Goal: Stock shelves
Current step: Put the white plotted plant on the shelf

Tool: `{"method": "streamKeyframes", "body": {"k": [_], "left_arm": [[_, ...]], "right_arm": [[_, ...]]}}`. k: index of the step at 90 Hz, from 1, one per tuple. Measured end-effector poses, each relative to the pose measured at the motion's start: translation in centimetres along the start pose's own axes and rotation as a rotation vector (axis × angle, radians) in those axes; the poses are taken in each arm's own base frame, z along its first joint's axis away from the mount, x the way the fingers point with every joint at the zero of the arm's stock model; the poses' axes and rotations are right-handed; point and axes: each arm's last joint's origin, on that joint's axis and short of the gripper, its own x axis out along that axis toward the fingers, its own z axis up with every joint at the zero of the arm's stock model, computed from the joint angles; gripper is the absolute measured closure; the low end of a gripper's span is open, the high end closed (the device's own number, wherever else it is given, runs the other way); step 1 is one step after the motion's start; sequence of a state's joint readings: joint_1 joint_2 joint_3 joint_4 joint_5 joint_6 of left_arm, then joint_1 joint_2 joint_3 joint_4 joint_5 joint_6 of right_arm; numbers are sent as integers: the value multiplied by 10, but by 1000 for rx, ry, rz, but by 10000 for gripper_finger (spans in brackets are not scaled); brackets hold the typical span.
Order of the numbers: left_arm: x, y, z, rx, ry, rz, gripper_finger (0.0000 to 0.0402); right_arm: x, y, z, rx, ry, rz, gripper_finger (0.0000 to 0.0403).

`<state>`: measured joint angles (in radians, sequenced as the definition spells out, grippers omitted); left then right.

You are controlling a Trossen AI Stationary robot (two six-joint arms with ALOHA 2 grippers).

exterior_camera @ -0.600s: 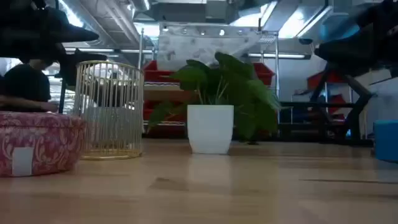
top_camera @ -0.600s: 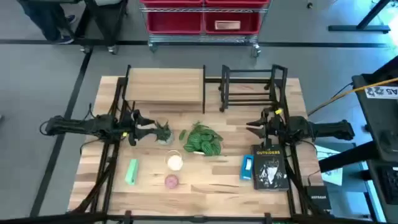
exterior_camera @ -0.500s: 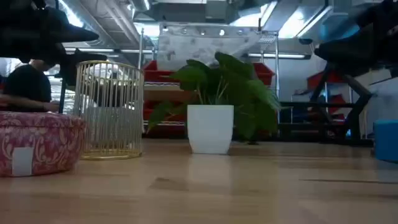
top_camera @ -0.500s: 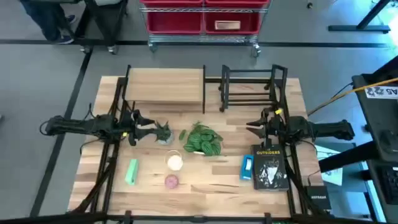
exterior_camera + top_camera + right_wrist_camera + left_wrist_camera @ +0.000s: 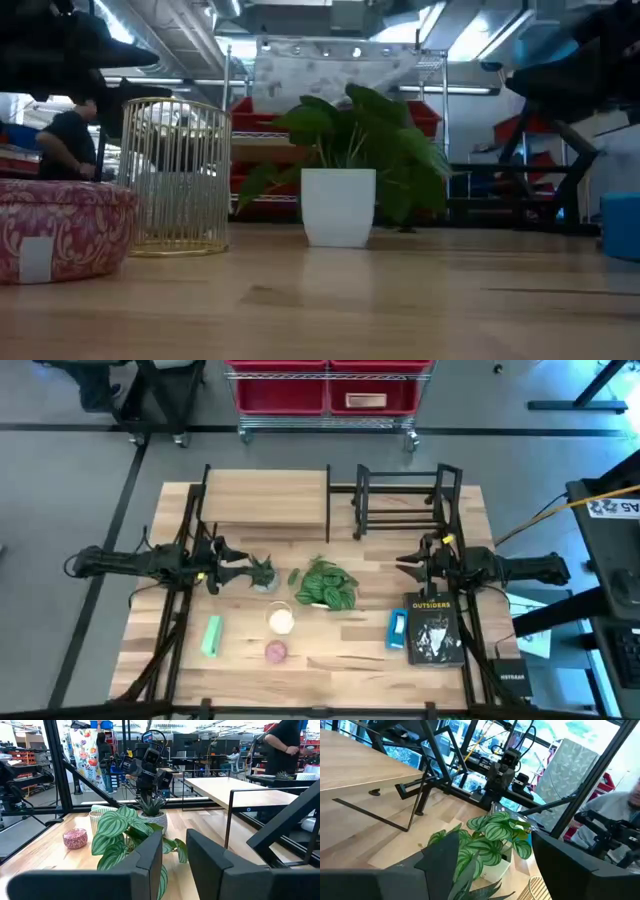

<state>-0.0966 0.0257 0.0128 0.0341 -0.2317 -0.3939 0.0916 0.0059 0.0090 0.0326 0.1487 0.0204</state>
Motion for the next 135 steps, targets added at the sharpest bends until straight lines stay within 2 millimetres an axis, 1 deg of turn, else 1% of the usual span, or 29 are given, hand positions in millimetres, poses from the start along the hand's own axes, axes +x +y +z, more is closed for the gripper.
{"method": "streamKeyframes", "body": {"k": [49, 55, 59, 70, 77, 82, 91, 98, 103, 109, 125, 135], "left_arm": [[0, 0, 0, 0, 0, 0, 166], [0, 0, 0, 0, 0, 0, 166], [0, 0, 0, 0, 0, 0, 166], [0, 0, 0, 0, 0, 0, 166], [0, 0, 0, 0, 0, 0, 166], [0, 0, 0, 0, 0, 0, 166], [0, 0, 0, 0, 0, 0, 166], [0, 0, 0, 0, 0, 0, 166], [0, 0, 0, 0, 0, 0, 166], [0, 0, 0, 0, 0, 0, 166], [0, 0, 0, 0, 0, 0, 166], [0, 0, 0, 0, 0, 1, 166]], "right_arm": [[0, 0, 0, 1, 0, 0, 329], [0, 0, 0, 12, -3, 4, 329], [0, 1, 1, 54, -5, 22, 329], [0, 5, 0, 301, 24, 171, 329], [0, 7, 2, 394, 32, 245, 330], [0, 9, 1, 407, 57, 311, 329], [-1, 14, 5, 407, 59, 494, 329], [0, 17, 8, 398, 52, 572, 325], [2, 17, 13, 371, 33, 585, 317], [5, 17, 25, 314, 8, 571, 300], [17, 19, 65, 139, -38, 532, 233], [30, 20, 81, 60, -9, 485, 194]]}}
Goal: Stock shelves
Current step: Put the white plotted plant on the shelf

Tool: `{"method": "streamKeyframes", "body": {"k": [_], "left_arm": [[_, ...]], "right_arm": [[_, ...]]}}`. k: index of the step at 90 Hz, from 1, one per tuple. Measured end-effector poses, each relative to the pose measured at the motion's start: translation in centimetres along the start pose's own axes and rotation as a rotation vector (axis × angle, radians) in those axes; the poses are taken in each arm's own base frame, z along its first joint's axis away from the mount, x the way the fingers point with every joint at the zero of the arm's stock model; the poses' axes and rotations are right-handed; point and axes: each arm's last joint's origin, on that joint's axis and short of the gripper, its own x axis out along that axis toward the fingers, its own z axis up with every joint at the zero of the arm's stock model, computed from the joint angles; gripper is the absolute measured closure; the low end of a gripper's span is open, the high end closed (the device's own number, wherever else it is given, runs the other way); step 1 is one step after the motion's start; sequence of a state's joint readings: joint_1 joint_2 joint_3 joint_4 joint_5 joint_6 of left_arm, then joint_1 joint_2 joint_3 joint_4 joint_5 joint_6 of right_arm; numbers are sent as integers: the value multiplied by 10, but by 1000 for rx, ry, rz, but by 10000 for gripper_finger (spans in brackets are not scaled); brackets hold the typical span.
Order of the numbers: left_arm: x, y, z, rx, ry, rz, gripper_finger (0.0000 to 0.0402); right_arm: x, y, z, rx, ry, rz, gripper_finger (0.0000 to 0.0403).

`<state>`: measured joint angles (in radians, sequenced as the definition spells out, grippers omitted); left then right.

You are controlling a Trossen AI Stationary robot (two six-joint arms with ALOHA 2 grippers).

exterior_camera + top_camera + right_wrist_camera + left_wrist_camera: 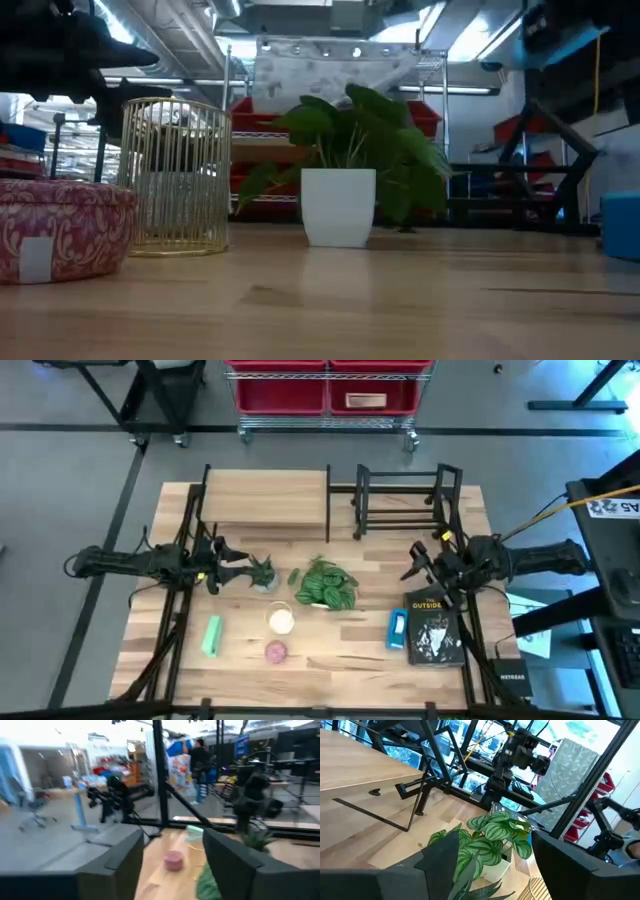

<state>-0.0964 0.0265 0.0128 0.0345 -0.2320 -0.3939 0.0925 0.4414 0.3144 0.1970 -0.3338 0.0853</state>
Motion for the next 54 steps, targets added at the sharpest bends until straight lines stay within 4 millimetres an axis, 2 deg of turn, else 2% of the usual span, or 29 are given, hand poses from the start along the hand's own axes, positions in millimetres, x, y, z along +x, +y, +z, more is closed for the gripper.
{"method": "streamKeyframes", "body": {"k": [15, 54], "left_arm": [[0, 0, 0, 0, 0, 0, 166], [0, 0, 0, 0, 0, 0, 166]], "right_arm": [[26, -11, -1, -70, 122, -79, 152], [115, -46, -43, 68, 490, -108, 80]]}}
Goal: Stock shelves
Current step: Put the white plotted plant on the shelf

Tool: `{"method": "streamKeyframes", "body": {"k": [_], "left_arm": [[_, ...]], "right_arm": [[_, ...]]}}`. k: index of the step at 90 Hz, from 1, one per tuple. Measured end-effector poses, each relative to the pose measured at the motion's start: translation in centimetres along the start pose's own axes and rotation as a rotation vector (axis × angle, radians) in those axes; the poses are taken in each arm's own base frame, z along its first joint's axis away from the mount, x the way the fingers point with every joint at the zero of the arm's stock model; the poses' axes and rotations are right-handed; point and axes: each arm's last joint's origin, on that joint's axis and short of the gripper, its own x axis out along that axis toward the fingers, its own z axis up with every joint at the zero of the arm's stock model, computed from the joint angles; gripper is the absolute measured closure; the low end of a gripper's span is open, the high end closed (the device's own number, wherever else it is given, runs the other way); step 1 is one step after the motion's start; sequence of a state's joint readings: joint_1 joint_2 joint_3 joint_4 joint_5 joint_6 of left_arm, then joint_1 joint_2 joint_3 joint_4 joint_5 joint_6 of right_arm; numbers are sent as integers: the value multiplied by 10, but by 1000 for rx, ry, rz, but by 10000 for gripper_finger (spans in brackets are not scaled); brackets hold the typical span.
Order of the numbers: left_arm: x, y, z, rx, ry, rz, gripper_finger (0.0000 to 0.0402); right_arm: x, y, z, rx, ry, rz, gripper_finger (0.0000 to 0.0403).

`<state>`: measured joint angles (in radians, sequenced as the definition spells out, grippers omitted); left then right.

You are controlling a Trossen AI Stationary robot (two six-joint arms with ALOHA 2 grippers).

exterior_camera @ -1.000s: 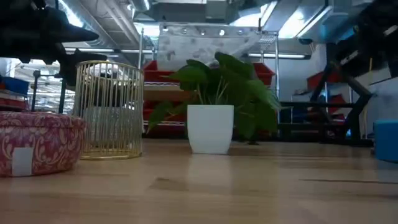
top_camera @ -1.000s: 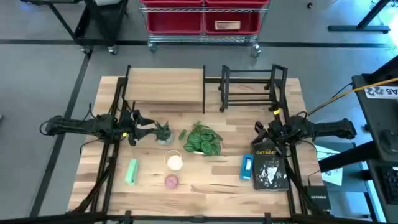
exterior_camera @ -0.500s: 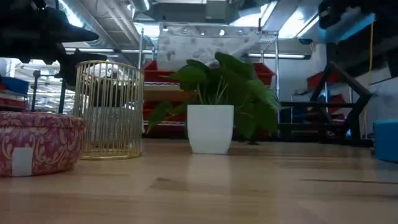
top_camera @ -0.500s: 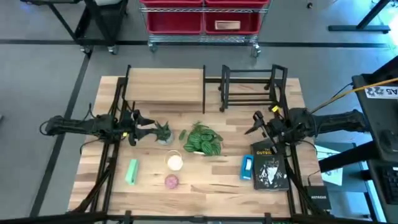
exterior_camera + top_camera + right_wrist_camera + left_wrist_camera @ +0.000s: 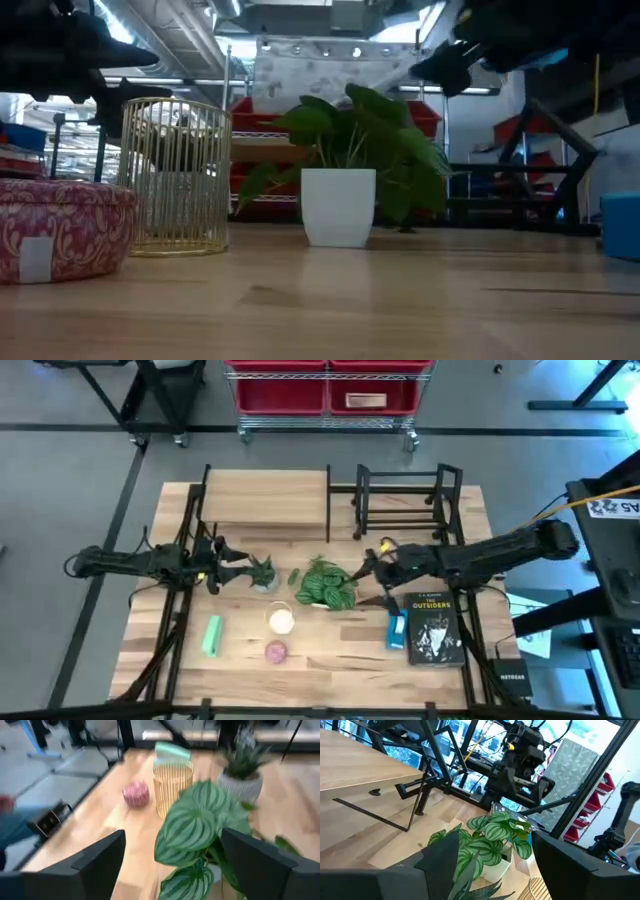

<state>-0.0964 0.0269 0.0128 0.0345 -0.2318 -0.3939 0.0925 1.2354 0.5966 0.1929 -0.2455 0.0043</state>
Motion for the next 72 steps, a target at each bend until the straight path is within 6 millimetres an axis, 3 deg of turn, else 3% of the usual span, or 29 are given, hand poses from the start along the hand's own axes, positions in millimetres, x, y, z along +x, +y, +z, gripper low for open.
{"method": "streamKeyframes", "body": {"k": [13, 28, 40, 58, 72], "left_arm": [[0, 0, 0, 0, 0, 0, 166], [0, 0, 0, 0, 0, 0, 166], [0, 0, 0, 0, 0, 0, 166], [0, 0, 0, 0, 0, 0, 166], [0, 0, 0, 0, 0, 0, 166]], "right_arm": [[15, -5, -13, 62, 207, -30, 75], [15, -8, -35, 177, 348, -154, 76], [13, -10, -53, 282, 333, -274, 76], [13, -15, -60, 422, 156, -429, 76], [21, -17, -71, 383, 184, -427, 77]]}}
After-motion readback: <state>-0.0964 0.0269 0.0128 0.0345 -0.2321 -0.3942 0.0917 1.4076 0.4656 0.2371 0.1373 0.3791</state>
